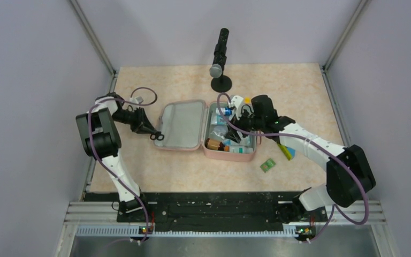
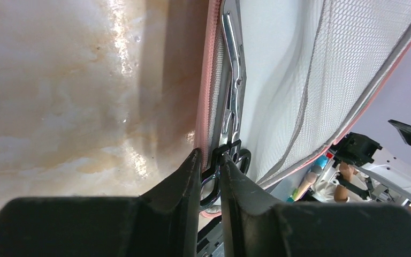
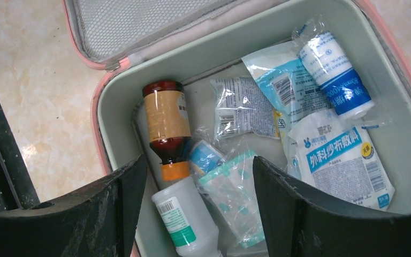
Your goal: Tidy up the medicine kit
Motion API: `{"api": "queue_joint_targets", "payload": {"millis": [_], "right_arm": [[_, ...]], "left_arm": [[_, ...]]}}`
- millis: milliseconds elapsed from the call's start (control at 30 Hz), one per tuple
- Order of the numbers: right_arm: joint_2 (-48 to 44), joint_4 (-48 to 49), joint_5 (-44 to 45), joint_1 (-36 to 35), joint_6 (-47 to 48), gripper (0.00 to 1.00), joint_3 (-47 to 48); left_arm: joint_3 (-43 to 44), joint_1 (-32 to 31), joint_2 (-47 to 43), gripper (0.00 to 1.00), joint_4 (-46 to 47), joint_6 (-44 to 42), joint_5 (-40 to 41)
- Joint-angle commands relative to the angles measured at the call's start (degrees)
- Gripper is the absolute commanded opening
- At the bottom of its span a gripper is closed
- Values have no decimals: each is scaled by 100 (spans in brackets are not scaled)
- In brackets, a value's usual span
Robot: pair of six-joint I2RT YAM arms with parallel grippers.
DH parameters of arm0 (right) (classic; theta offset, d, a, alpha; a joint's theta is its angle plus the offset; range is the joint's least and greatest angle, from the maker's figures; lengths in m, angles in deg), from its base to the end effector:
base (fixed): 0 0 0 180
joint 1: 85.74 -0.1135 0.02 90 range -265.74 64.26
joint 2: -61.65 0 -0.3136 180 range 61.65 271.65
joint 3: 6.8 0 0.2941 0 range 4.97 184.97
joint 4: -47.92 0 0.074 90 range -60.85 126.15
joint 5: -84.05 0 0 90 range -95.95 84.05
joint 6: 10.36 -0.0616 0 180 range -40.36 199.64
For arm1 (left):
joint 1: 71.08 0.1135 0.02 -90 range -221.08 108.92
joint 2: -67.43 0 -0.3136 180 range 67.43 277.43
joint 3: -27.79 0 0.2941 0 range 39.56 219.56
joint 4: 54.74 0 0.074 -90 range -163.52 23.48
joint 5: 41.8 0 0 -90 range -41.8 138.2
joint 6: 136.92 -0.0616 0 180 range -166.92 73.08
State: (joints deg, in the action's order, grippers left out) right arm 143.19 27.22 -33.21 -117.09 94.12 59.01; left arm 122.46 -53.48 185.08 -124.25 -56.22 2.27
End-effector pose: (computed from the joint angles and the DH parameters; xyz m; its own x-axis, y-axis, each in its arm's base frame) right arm 0.2932 0.2117 0.2675 -0.2967 -0.4410 -0.8470 -0.8793 0.4722 0.0622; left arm 0.4244 0.0882 0.1597 -0.9786 -0.1925 -0.0731 -0.0830 0.6938 -0.7154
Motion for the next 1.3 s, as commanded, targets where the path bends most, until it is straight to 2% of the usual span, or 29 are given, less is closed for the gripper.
{"api": "queue_joint_targets", "payload": {"millis": [0, 133, 500, 733, 1067, 1267], "right_arm": [[95, 411, -62, -210, 173, 71, 297], [333, 609, 24, -373, 167, 71, 467], [1533, 1213, 103, -577, -699, 75, 1416], [1951, 1351, 148, -575, -933, 76, 1414], [2626, 1504, 30, -767, -1155, 77, 2586], [2909, 1575, -96, -965, -1402, 78, 2893]], "left_arm": [[-24, -64, -521, 23, 8, 166, -537], [5, -64, -621, 23, 13, 235, -707], [10, -71, -992, 22, 83, 410, -1426], [-72, -110, -1020, 22, 121, 440, -2026], [-63, -330, -1093, 22, 180, 485, -2377], [-111, -422, -1065, 22, 117, 392, -2414]]}}
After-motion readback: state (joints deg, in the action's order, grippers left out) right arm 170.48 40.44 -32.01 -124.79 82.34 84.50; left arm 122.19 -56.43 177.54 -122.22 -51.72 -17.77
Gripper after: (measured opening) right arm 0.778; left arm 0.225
